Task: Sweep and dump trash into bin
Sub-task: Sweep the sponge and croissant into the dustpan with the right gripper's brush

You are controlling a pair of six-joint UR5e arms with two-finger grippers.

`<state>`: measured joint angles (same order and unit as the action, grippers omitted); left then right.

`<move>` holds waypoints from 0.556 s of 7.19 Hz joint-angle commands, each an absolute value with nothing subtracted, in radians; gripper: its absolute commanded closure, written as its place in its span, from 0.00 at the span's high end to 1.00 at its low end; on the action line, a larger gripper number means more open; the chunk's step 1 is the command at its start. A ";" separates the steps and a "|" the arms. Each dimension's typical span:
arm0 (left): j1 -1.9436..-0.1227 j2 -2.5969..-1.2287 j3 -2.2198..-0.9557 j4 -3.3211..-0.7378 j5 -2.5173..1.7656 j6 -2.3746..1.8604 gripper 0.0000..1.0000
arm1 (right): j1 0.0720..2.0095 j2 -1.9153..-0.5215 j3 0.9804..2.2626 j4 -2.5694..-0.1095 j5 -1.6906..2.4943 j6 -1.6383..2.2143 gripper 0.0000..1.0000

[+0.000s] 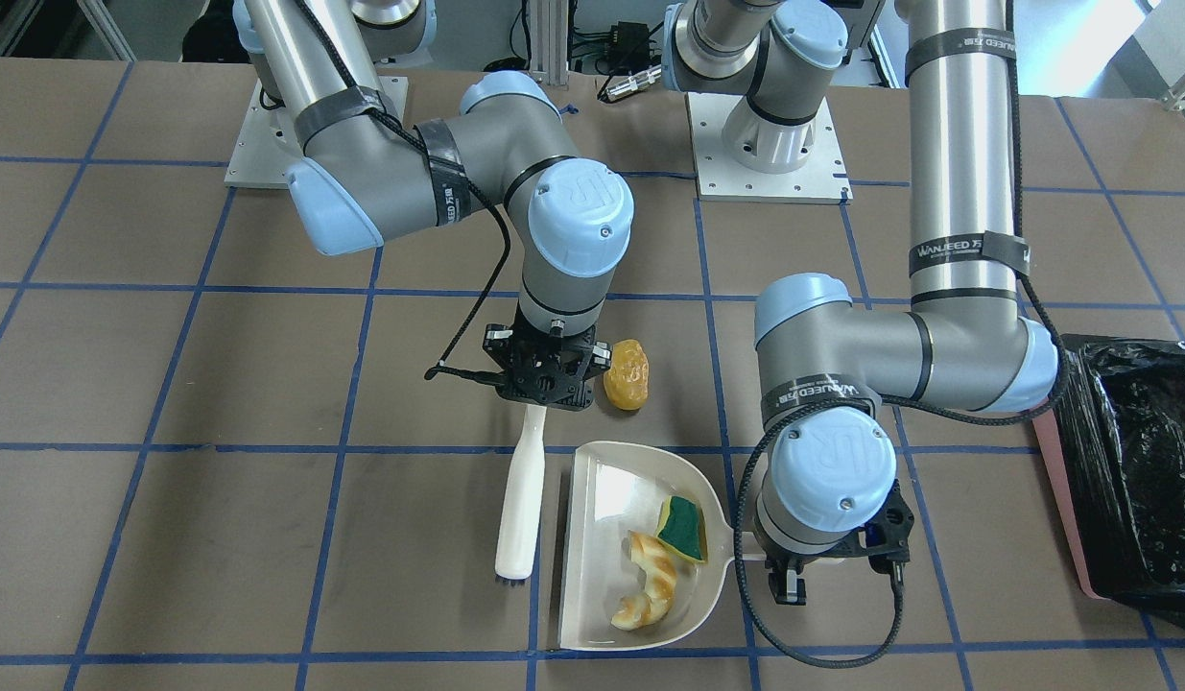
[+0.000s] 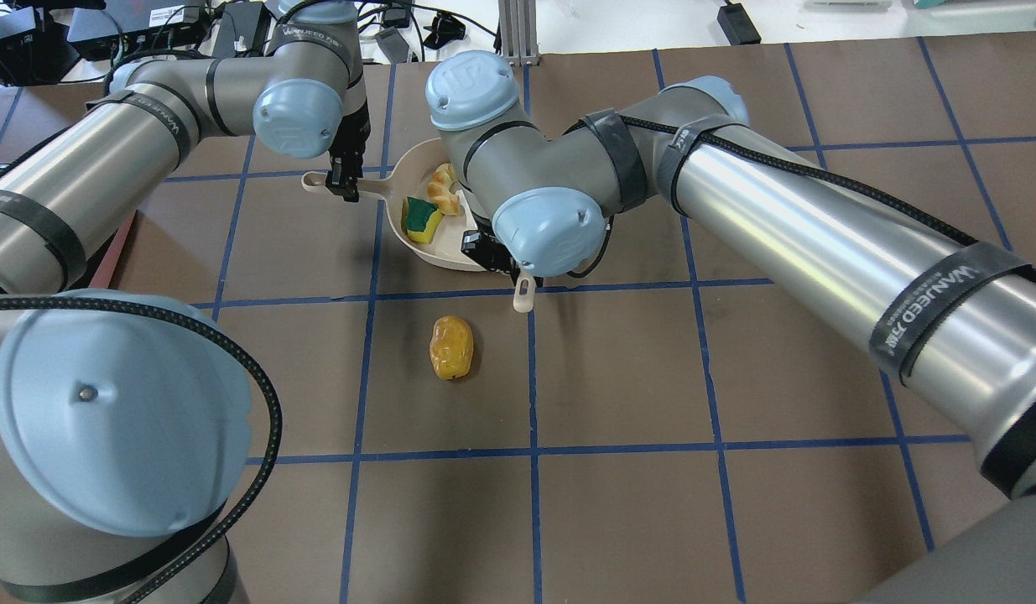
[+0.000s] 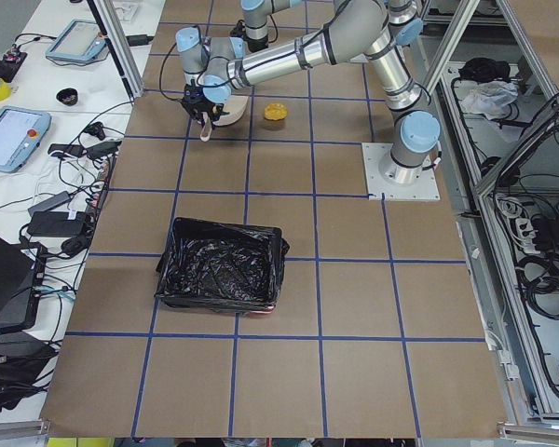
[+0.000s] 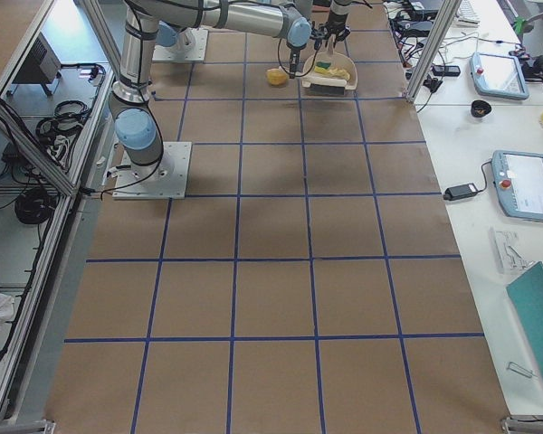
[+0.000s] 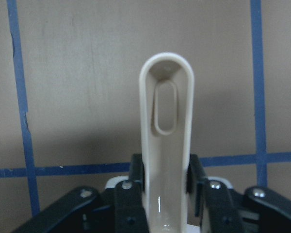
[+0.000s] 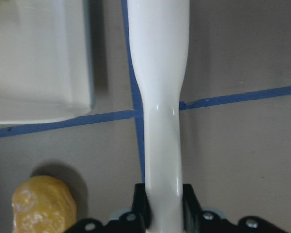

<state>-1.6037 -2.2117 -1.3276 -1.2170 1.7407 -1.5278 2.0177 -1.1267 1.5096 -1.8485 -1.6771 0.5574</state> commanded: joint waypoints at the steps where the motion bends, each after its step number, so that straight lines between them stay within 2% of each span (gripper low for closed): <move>1: -1.550 -2.188 -1.316 -1.203 1.715 -1.455 0.00 | 1.996 -1.143 1.520 -1.807 -1.715 0.523 0.11; 2: -1.508 -2.165 -1.313 -1.197 1.709 -1.436 0.00 | 1.988 -1.158 1.566 -1.798 -1.704 0.529 0.11; 4: -1.471 -2.108 -1.322 -1.221 1.696 -1.361 0.00 | 1.985 -1.285 1.696 -1.801 -1.688 0.531 0.10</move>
<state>-1.4933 -2.1414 -1.3164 -1.2081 1.6932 -1.4053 1.9855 -1.2138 1.6208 -1.8025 -1.6994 0.5288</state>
